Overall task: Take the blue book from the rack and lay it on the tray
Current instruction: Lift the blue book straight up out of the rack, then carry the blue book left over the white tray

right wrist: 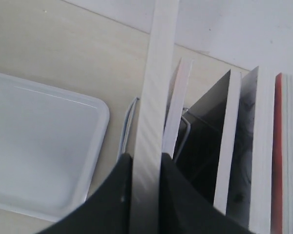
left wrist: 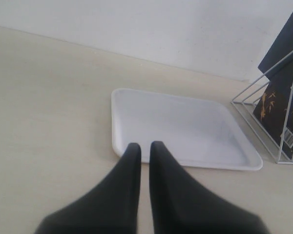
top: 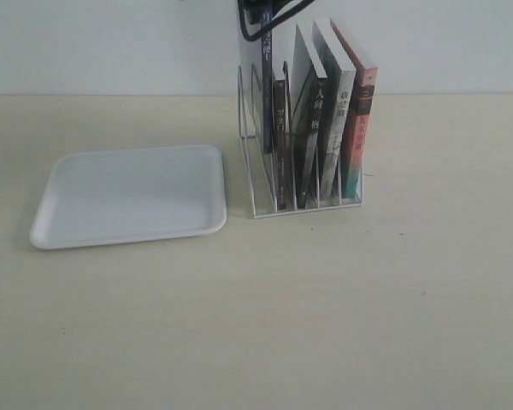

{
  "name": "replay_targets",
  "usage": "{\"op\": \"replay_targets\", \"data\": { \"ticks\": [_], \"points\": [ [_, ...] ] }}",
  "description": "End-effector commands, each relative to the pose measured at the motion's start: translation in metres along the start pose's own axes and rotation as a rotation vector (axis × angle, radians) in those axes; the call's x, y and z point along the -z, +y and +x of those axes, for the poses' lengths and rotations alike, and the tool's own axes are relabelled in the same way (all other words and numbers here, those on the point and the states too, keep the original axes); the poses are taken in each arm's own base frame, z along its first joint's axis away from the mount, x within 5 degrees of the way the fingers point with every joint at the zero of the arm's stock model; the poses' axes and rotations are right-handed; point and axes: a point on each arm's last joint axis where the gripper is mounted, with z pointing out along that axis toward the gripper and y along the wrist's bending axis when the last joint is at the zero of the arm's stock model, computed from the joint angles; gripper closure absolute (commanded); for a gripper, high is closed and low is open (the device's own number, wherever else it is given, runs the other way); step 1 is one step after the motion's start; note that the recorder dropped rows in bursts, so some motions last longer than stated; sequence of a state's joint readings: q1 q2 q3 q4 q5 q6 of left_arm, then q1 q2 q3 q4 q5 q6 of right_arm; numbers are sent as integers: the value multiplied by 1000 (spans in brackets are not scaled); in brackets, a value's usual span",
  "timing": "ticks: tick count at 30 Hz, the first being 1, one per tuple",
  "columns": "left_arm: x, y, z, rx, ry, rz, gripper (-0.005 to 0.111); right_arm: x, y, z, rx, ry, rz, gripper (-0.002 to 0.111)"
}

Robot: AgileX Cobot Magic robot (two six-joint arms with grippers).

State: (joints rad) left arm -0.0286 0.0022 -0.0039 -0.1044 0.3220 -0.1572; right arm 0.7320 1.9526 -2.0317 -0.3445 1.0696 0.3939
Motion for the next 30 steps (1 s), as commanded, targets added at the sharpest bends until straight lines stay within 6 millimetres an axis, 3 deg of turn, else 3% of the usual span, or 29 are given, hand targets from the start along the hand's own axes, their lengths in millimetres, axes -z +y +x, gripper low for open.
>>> {"op": "replay_targets", "data": {
  "ticks": [1,9,15,19,23,28,30],
  "points": [
    [0,0,0,6,-6,6,101,49,-16,-15,-8,-140,-5,109],
    [0,0,0,6,-6,6,101,126,-32,-22,-77,-303,-108,109],
    [0,0,0,6,-6,6,101,156,-20,-22,2,-377,-333,109],
    [0,0,0,6,-6,6,101,162,-2,-16,84,-339,-509,109],
    [0,0,0,6,-6,6,101,159,26,-4,203,-277,-547,109],
    [0,0,0,6,-6,6,101,144,82,9,367,-298,-450,109],
    [0,0,0,6,-6,6,101,128,105,17,408,-301,-296,109]
  ]
}}
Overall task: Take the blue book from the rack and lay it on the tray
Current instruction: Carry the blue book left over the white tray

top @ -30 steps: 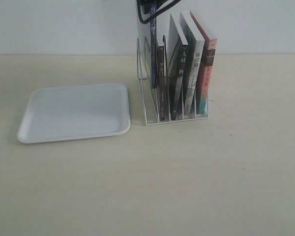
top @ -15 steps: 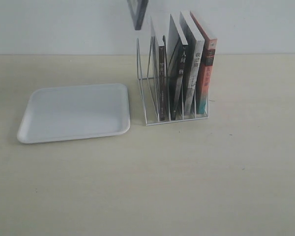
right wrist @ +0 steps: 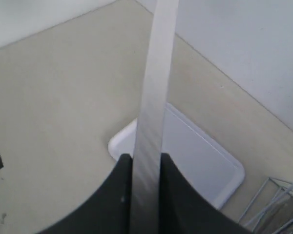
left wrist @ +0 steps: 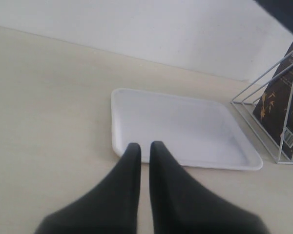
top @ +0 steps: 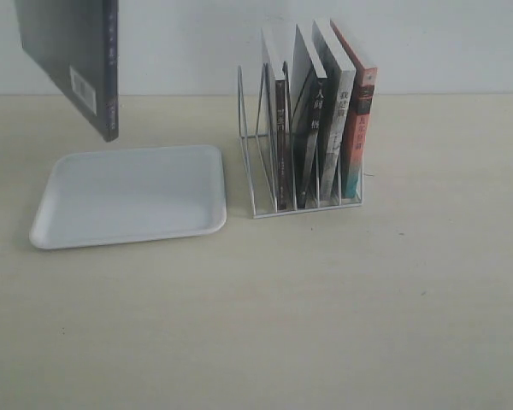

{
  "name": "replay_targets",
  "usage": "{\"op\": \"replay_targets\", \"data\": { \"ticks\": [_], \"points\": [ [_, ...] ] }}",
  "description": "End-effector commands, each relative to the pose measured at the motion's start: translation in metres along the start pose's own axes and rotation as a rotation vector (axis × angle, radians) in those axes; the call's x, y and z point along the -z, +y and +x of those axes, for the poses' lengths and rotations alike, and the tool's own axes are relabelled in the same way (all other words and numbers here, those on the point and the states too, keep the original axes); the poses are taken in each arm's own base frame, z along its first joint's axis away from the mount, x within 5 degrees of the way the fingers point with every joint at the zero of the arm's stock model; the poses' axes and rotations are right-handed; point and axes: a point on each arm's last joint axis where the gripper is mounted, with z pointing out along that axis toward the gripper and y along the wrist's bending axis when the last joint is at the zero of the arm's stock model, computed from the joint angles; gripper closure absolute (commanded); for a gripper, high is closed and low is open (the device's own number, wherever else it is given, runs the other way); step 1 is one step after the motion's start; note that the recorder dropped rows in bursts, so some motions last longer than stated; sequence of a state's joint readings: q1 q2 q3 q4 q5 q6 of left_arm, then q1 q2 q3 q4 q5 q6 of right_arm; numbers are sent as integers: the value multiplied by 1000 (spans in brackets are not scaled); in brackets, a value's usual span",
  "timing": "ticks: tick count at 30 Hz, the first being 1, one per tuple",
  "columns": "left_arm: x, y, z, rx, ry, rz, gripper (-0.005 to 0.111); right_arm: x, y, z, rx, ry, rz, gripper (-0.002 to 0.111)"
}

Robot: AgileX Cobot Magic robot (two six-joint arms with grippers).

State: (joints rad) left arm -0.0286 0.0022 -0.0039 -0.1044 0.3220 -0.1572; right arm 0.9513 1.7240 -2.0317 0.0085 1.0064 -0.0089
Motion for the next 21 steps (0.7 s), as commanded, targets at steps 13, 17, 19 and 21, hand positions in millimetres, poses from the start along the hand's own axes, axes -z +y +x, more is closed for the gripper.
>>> {"op": "replay_targets", "data": {
  "ticks": [13,17,19,21],
  "points": [
    [0,0,0,6,-6,6,101,-178,69,75,600,254,732,109],
    [0,0,0,6,-6,6,101,-190,75,79,575,206,668,109],
    [0,0,0,6,-6,6,101,-188,74,73,540,175,660,109],
    [0,0,0,6,-6,6,101,-188,71,69,493,160,631,109]
  ]
}}
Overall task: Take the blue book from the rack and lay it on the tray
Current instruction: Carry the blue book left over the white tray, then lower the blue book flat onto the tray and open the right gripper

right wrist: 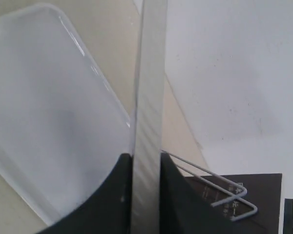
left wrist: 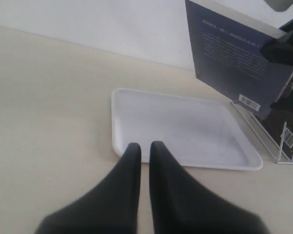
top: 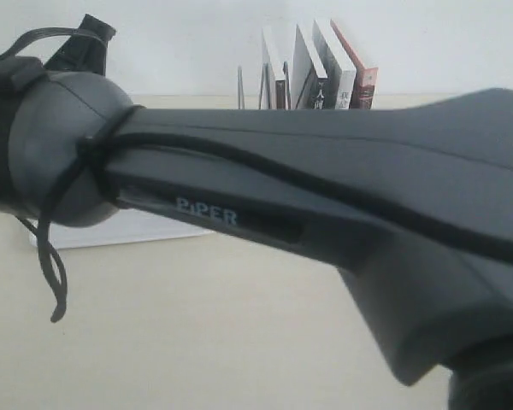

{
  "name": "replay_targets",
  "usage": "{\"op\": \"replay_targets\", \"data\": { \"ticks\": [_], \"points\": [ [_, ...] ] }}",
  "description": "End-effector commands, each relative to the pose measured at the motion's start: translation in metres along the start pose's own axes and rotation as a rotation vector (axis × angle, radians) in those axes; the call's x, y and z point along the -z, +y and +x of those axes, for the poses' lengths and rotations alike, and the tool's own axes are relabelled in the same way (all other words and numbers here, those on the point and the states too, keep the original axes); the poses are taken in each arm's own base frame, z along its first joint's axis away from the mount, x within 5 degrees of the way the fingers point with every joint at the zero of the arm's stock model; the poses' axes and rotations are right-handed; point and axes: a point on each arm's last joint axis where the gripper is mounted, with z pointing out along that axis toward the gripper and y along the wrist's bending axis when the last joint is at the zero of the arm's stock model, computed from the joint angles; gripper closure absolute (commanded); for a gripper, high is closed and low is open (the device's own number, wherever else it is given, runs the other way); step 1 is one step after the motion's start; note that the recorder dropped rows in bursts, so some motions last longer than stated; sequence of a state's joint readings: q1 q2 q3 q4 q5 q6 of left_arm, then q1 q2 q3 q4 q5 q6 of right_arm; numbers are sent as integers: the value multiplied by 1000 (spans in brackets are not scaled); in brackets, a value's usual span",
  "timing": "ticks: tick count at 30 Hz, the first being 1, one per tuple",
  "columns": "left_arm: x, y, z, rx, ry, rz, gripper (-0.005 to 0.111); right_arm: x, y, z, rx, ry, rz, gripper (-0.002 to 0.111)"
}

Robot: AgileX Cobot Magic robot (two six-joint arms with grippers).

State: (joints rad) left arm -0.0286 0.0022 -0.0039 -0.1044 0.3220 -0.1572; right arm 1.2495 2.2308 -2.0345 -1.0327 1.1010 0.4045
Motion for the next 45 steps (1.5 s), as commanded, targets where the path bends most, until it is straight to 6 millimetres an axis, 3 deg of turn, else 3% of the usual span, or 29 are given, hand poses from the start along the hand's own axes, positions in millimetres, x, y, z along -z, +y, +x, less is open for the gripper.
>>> {"op": "replay_targets", "data": {
  "ticks": [1,6,14,29,31,33,34,36,45],
  "points": [
    [0,0,0,6,-6,6,101,6,-25,-12,-106,-79,-13,109],
    [0,0,0,6,-6,6,101,-14,-42,-9,-201,-82,-78,109],
    [0,0,0,6,-6,6,101,-30,-55,-9,-152,-149,-93,109],
    [0,0,0,6,-6,6,101,-68,-8,12,-5,15,-125,109],
    [0,0,0,6,-6,6,101,-68,-5,13,-26,21,-157,105],
    [0,0,0,6,-6,6,101,-68,-1,12,-56,16,-200,86],
    [0,0,0,6,-6,6,101,-67,2,10,-83,-1,-236,69],
    [0,0,0,6,-6,6,101,-66,4,6,-120,-34,-261,57],
    [0,0,0,6,-6,6,101,-43,-27,-19,-299,-93,-284,57]
  ]
}}
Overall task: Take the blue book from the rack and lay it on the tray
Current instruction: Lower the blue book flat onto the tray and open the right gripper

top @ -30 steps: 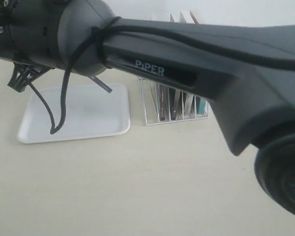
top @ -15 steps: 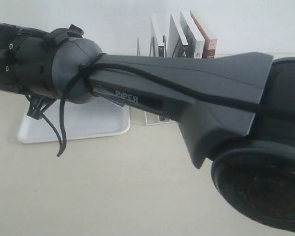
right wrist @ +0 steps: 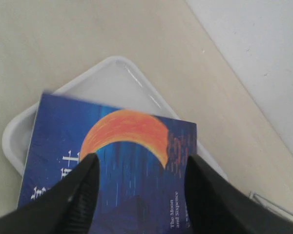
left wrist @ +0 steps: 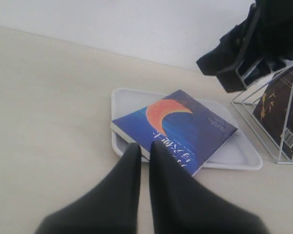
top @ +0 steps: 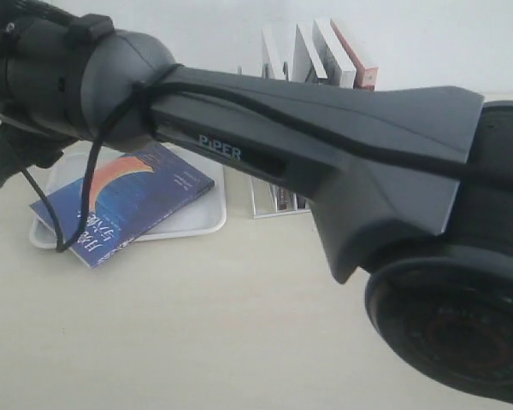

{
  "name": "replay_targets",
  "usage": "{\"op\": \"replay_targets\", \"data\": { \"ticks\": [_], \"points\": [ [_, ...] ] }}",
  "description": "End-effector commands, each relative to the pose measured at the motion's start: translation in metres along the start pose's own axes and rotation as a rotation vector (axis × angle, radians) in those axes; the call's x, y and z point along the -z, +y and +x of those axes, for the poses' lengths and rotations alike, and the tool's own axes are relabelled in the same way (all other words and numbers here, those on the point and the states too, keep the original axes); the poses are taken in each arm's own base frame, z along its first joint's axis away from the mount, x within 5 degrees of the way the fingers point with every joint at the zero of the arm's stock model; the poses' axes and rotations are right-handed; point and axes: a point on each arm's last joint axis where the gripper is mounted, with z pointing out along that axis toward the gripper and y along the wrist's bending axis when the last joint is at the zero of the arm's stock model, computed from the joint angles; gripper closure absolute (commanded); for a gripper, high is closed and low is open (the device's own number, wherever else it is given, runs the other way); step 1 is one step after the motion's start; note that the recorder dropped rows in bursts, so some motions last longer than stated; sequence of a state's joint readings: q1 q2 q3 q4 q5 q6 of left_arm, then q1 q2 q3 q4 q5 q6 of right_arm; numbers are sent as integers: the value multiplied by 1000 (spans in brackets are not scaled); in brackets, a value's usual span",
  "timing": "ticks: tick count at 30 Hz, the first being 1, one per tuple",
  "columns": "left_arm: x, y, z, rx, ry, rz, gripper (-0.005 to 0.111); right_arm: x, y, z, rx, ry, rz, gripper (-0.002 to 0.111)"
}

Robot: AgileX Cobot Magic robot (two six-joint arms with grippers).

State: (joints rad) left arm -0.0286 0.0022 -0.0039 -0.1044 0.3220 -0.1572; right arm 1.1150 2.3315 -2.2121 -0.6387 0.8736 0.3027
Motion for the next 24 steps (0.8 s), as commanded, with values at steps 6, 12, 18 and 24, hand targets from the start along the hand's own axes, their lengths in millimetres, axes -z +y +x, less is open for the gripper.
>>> {"op": "replay_targets", "data": {
  "ticks": [6,12,18,24],
  "points": [
    [0,0,0,6,-6,6,101,38,-31,-23,-119,27,70,100],
    [0,0,0,6,-6,6,101,57,-44,-27,-174,85,109,108],
    [0,0,0,6,-6,6,101,57,-44,-27,-175,82,112,108],
    [0,0,0,6,-6,6,101,57,-44,-27,-179,82,110,108]
  ]
}}
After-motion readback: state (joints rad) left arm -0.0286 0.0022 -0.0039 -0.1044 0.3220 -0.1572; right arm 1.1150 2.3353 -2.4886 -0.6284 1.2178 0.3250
